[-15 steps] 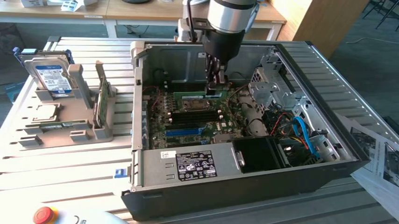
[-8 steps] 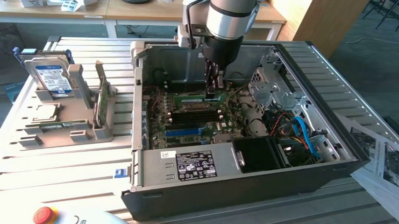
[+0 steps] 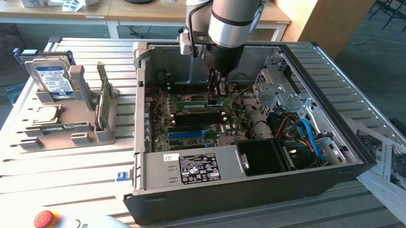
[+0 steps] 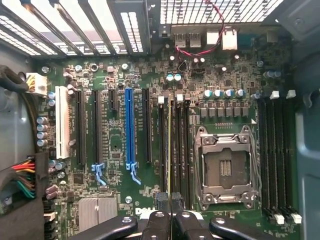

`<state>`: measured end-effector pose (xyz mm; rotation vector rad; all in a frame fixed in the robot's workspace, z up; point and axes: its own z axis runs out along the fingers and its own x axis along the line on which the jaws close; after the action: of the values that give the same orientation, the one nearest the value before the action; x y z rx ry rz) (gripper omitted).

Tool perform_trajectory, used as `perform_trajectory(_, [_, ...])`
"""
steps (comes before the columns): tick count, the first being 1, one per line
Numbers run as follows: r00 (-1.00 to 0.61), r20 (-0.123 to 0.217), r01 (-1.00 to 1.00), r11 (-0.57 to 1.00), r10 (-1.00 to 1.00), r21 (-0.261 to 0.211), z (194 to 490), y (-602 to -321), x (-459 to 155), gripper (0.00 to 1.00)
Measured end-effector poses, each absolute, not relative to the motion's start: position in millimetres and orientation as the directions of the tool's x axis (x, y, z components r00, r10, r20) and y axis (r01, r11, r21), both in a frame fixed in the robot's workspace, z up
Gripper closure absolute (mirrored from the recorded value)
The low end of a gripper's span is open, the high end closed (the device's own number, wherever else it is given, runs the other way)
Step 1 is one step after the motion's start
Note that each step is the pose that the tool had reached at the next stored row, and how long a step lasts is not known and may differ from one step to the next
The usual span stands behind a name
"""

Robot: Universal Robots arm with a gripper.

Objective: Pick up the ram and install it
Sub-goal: 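Insert the ram into the slot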

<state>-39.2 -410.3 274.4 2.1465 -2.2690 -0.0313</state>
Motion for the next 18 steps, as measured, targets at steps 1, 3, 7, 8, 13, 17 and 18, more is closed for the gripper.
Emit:
perform_trajectory(1, [-0.055,-0.001,-0.998,0.055,-0.998,0.027,272.6,-410.3,-39.3,0.88])
perform_trajectory(3, [-0.055,-0.001,-0.998,0.055,-0.998,0.027,268.9,-410.3,-39.6,0.88])
perform_trajectory(7, [-0.055,-0.001,-0.998,0.055,-0.998,0.027,261.7,-410.3,-40.0,0.88])
perform_trajectory(8, [-0.055,-0.001,-0.998,0.055,-0.998,0.027,260.0,-410.3,-40.2,0.88])
perform_trajectory(13, [-0.056,-0.001,-0.998,0.055,-0.998,0.027,255.9,-410.3,-40.4,0.88])
perform_trajectory(17, [-0.052,-0.001,-0.998,0.052,-0.999,0.027,255.8,-410.3,-40.4,0.88])
perform_trajectory(18, [-0.049,-0.001,-0.998,0.049,-0.999,0.027,255.8,-410.3,-40.4,0.88])
